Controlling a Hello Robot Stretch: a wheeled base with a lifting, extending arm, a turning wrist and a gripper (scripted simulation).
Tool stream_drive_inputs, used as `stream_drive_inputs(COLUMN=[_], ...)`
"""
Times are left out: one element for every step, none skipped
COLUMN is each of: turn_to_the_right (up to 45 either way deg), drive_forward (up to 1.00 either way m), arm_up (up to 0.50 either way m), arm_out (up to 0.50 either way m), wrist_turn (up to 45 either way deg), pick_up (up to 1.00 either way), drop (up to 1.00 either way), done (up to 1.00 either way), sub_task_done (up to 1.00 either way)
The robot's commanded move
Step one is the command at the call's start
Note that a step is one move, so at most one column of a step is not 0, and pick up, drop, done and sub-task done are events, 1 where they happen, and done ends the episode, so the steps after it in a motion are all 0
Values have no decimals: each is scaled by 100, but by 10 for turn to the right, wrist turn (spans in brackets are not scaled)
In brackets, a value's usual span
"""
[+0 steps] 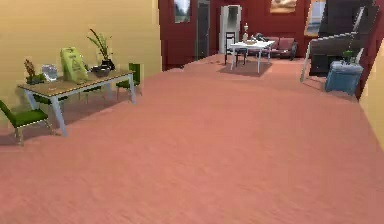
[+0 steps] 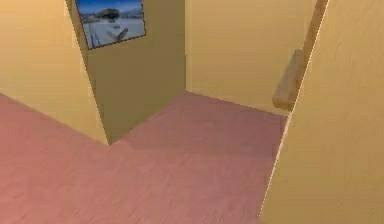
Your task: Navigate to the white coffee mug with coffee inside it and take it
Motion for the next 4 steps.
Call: stream_drive_inputs(turn_to_the_right=[210, 0, 30, 0], drive_forward=[0, 100, 0, 100], arm_up=[0, 0, 0, 0], arm_out=[0, 0, 0, 0], wrist_turn=[0, 0, 0, 0], pick_up=[0, 0, 0, 0], drop=[0, 0, 0, 0], done=[0, 0, 0, 0], sub_task_done=[0, 0, 0, 0])
